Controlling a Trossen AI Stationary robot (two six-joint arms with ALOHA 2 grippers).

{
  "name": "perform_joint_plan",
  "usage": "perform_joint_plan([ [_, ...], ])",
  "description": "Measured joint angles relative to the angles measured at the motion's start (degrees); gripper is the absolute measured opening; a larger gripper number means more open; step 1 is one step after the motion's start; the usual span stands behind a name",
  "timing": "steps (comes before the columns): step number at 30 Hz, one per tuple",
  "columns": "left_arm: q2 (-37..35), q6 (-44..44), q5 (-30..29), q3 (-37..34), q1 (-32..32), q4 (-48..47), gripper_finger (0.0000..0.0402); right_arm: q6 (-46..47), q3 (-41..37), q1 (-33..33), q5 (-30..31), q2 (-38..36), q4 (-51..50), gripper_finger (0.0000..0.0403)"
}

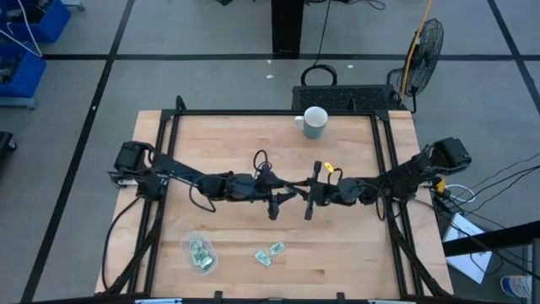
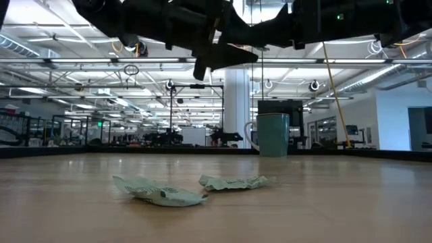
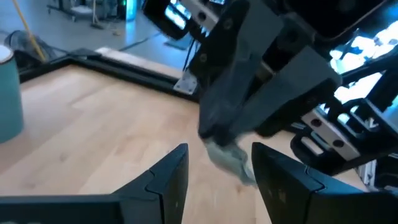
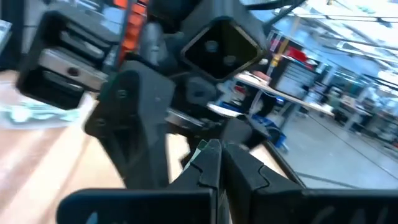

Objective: Pick and place Stevia / Truvia into bins
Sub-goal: Put the stevia packet into the transparent container

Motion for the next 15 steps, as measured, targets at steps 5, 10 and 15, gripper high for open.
perform_joint_plan([
  [5, 0.23, 0.86, 0.17, 0.02, 0.21, 1.33, 0.0181, -0.02, 0.0, 0.0, -1.55, 0.0, 0.35, 0.0004],
  [10, 0.25, 2.76, 0.23, 0.02, 0.19, 1.41, 0.0147, -0.02, 0.0, 0.0, -1.57, -0.02, 0.37, 0.0004],
  [15, 0.25, 2.9, 1.66, 0.02, 0.21, 1.29, 0.0081, -0.01, 0.0, 0.0, -1.64, -0.02, 0.39, 0.0004],
])
